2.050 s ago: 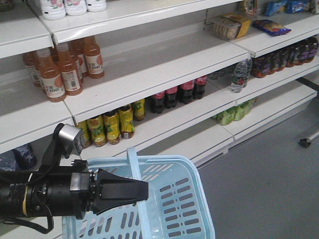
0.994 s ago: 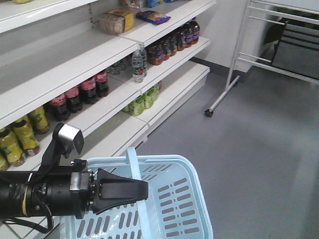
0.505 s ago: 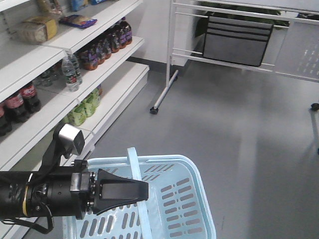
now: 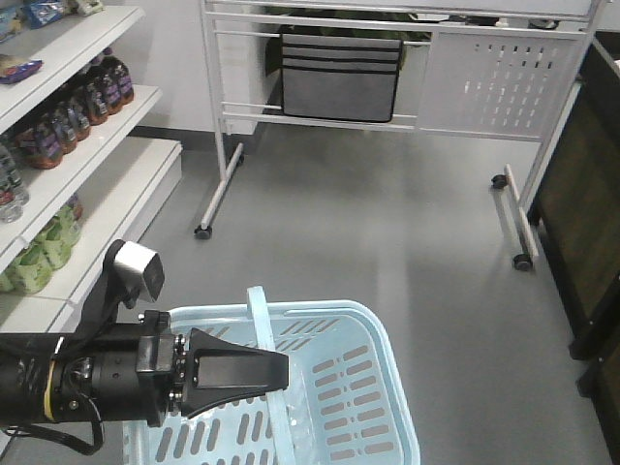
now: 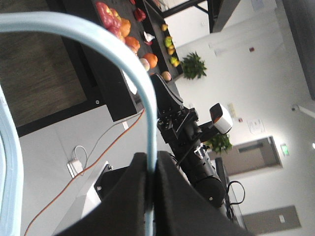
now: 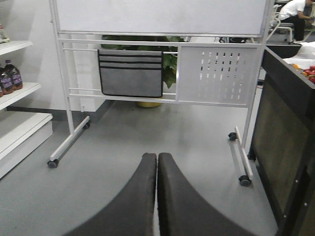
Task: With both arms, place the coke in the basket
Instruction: 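Drive the base away, turning past the whiteboard, holding the basket in the left gripper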
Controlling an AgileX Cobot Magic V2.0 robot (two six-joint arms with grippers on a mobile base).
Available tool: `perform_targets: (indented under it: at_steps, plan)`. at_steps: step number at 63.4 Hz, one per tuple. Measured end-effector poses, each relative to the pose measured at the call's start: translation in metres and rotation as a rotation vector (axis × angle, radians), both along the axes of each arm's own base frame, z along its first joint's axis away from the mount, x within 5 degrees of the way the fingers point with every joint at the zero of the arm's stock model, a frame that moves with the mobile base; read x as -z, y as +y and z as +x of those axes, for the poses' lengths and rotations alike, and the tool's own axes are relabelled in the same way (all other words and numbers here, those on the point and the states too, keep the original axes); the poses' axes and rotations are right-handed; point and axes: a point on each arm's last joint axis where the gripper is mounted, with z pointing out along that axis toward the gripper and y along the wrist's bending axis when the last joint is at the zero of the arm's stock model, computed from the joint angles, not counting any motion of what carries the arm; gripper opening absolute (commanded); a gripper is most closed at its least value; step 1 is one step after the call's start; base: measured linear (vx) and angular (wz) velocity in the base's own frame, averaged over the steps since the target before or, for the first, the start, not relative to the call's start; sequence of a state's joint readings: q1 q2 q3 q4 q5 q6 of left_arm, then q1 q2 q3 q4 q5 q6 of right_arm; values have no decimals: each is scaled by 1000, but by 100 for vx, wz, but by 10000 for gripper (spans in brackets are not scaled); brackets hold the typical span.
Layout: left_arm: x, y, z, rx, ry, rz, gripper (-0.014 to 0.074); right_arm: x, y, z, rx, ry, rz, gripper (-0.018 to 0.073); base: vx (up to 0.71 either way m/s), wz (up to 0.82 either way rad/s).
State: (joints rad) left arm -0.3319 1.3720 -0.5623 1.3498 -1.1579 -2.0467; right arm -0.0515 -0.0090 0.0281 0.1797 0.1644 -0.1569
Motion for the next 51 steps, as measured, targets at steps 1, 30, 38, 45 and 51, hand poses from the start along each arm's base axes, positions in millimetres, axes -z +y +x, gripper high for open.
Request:
perform_targets:
  at_steps: [1,30,38,45,51]
  plan:
    - [0,0,0,0,0,0,-8,0,0,0,0,0,0,-5,14,-40]
    - [0,0,0,0,0,0,-8,0,0,0,0,0,0,-5,15,-23]
    - [0,0,0,0,0,0,-8,0,0,0,0,0,0,-5,18,-7]
    - [0,0,0,0,0,0,-8,0,0,0,0,0,0,-5,20,-1]
    - [0,0,0,0,0,0,-8,0,0,0,0,0,0,-5,22,5]
